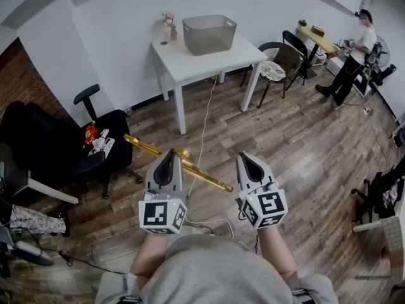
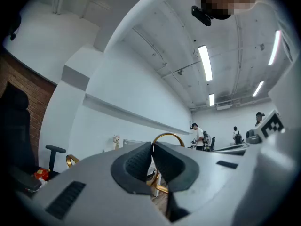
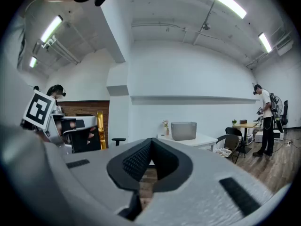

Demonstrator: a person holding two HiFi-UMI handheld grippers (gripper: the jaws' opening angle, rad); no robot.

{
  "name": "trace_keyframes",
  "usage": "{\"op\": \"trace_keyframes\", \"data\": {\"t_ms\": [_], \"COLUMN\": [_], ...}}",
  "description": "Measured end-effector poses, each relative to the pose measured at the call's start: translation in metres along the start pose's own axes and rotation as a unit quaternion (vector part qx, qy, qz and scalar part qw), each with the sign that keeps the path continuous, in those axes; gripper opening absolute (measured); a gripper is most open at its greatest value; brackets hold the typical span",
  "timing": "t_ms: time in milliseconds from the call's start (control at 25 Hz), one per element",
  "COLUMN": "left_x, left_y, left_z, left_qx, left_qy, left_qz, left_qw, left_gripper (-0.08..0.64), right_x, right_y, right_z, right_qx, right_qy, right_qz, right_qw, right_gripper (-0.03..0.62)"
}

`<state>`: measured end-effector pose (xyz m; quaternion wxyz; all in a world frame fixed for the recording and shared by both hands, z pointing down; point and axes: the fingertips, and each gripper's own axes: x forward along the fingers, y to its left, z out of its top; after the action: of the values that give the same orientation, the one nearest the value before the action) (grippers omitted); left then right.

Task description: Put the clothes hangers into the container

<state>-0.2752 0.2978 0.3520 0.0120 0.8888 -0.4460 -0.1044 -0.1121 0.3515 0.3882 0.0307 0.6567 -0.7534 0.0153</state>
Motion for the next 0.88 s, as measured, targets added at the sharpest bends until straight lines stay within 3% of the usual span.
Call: {"op": "trace_keyframes", "data": {"t_ms": [880], "left_x": [0.013], "left_y": [-0.049], "left_z": [-0.011], "left_qx": [0.025], "left_qy": [0.010], "left_qz": [-0.002], "left_qw": [0.9996], "left_gripper": [0.017], "right_x": [-0.029], "right_y": [-0.040], "right_z": [-0.008], "right_qx": [0.015], "right_qy": [-0.009], "right_qz": [0.012], "right_qw": [1.000], "right_gripper": [-0.003]}}
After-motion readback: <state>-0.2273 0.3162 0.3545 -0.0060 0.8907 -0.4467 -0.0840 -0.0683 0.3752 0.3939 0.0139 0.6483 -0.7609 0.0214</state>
